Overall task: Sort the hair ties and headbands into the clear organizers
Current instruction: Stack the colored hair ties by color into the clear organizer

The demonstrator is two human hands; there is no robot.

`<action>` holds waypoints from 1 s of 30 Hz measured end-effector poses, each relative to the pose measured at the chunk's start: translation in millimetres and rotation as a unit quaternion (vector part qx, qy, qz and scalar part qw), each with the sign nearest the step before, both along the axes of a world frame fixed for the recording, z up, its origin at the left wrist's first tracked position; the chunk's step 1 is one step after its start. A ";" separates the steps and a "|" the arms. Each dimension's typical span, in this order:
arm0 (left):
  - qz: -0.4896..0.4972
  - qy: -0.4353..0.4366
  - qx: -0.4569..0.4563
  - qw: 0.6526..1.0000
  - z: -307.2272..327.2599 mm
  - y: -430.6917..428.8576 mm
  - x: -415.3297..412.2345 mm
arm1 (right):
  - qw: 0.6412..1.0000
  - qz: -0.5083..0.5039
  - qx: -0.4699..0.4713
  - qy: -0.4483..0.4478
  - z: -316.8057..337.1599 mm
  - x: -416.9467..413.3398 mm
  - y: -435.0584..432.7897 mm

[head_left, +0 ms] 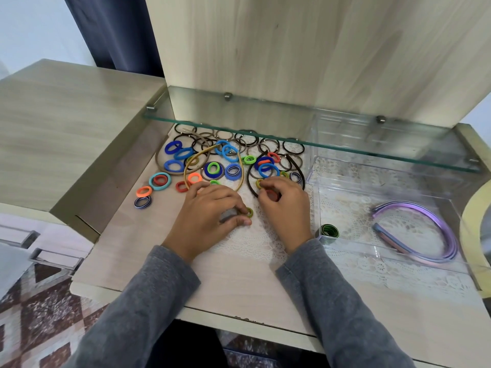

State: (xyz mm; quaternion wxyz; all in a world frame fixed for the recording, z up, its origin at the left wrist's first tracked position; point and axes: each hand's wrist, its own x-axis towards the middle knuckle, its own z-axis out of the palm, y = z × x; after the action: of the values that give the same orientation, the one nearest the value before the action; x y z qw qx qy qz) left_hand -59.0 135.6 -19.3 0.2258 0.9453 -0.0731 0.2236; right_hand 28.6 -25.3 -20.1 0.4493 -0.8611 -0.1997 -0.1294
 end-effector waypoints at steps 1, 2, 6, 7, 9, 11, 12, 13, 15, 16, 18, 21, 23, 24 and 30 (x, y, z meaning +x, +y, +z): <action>-0.001 0.000 0.001 1.000 -0.1 0.2 0.0 | 1.000 -0.002 0.010 -0.002 0.3 0.0 -0.3; -0.002 -0.001 0.002 1.000 -0.2 0.5 -0.3 | 1.000 -0.004 0.018 -0.008 0.8 -0.1 -0.9; 0.008 -0.012 0.008 1.000 0.4 -0.5 -0.5 | 0.999 -0.001 0.008 -0.052 3.4 -0.4 -4.1; 0.016 -0.023 0.009 1.000 0.0 -1.1 -0.4 | 0.999 0.000 0.002 -0.054 4.2 -1.0 -4.2; 0.048 -0.041 0.005 0.998 -0.7 -1.8 -0.7 | 0.998 -0.005 -0.008 -0.055 4.9 -2.3 -4.3; 0.086 -0.045 0.002 0.995 -0.6 -1.5 -0.7 | 0.998 -0.012 -0.003 -0.058 5.0 -4.0 -5.5; 0.101 -0.045 0.002 0.994 -0.9 -1.4 -0.6 | 0.998 -0.011 0.004 -0.056 5.4 -5.1 -6.6; 0.112 -0.046 0.004 0.993 -0.7 -1.4 -0.7 | 0.999 -0.003 0.011 -0.053 5.8 -5.8 -7.6; 0.130 -0.051 0.011 0.990 -0.9 -1.0 -0.6 | 0.999 0.019 0.010 -0.050 6.7 -8.6 -9.3; 0.138 -0.053 0.015 0.989 -1.1 -0.9 -0.8 | 0.998 0.033 0.003 -0.052 7.4 -10.8 -9.6; 0.156 -0.049 0.012 0.986 -2.2 -0.2 -0.7 | 0.997 0.058 0.002 -0.053 8.6 -15.6 -10.0; 0.177 -0.039 -0.009 0.983 -3.6 1.4 0.0 | 0.995 0.099 0.007 -0.026 11.0 -24.3 -10.6; 0.184 -0.030 -0.020 0.982 -4.2 2.2 0.6 | 0.992 0.122 -0.012 -0.009 12.1 -27.9 -10.9; 0.185 -0.029 -0.023 0.982 -4.4 2.4 0.9 | 0.991 0.129 -0.025 -0.006 12.5 -28.8 -11.3; 0.188 -0.026 -0.041 0.981 -3.5 1.2 1.7 | 0.986 0.143 -0.084 -0.005 14.7 -29.7 -11.7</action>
State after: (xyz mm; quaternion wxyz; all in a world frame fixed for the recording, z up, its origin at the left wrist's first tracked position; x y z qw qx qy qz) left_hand -57.3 136.8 -22.8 0.2163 0.9262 0.1089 0.2891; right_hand -1.1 -36.9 -5.4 0.3888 -0.8574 -0.3334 -0.0504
